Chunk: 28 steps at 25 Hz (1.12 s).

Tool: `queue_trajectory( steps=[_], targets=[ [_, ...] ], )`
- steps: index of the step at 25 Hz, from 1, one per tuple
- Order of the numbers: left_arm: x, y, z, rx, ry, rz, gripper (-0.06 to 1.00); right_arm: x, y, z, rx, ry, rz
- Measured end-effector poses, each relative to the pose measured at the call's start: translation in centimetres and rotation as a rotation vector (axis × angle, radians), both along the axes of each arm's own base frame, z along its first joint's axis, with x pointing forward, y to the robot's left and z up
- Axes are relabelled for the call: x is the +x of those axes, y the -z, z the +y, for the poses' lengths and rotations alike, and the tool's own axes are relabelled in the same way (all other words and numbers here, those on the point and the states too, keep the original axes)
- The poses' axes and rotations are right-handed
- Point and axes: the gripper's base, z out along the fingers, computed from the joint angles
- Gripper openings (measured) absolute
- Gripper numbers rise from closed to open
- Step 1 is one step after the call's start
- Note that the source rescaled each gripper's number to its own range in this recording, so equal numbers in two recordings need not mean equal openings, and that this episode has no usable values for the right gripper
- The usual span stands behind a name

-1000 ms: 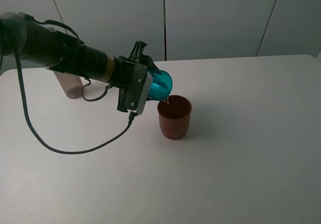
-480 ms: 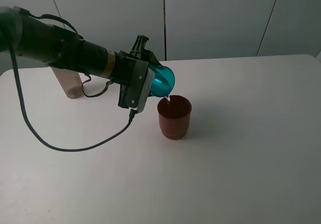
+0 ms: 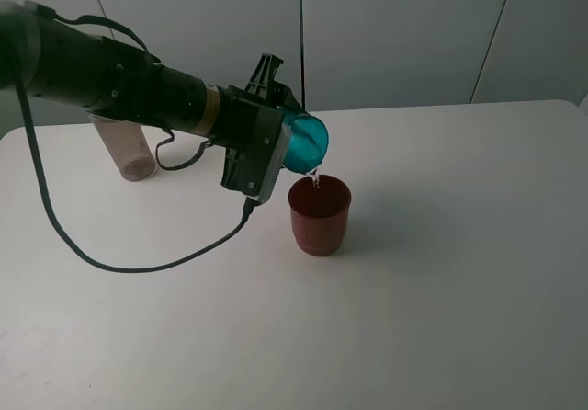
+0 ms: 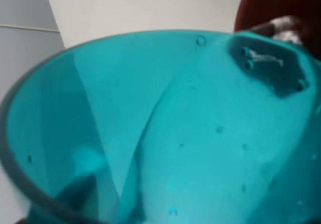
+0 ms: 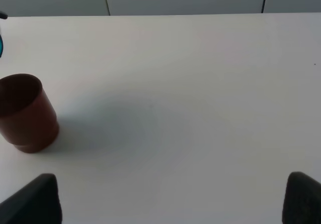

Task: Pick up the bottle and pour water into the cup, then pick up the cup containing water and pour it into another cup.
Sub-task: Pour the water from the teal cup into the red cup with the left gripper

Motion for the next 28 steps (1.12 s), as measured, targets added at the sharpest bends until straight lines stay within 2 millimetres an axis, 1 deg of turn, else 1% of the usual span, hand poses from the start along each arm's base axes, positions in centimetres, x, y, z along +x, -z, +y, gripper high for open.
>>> queue_trajectory(
  steps=[12, 25, 28],
  targets=[
    [-0.49, -0.04, -0.75, 0.069, 0.056, -0.081, 0.04, 0.0, 0.0, 0.0, 0.0, 0.0, 0.0],
    [-0.54, 0.1, -0.91, 0.16, 0.093, -0.166, 0.04, 0.0, 0.0, 0.0, 0.0, 0.0, 0.0],
    [-0.6, 0.1, -0.98, 0.183, 0.125, -0.197, 0.04, 0.0, 0.0, 0.0, 0.0, 0.0, 0.0]
  ],
)
